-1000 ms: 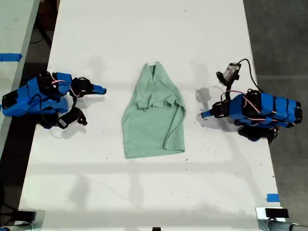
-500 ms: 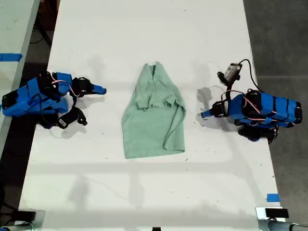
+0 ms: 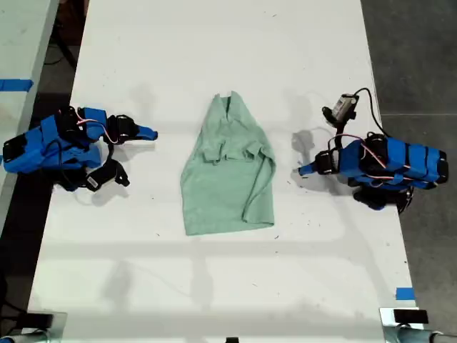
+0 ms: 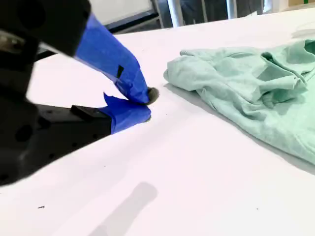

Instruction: Fold t shirt

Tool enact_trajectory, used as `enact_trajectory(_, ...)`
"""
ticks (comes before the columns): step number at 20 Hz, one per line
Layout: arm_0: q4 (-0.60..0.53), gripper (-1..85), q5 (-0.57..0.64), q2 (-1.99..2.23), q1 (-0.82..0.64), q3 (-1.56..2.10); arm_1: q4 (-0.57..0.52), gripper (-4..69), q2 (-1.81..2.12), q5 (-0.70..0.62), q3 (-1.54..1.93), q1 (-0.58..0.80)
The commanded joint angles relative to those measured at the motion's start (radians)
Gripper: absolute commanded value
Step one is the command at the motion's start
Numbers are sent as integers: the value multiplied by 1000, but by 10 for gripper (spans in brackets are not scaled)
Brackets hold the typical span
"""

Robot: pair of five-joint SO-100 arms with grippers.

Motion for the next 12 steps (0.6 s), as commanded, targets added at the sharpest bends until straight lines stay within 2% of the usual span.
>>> enact_trajectory(1, 2, -1, 2, 6, 5, 8, 5, 14, 15, 12, 69, -8)
enact_trajectory(12, 2, -1, 6, 6, 17, 9, 5, 14, 15, 11, 69, -8)
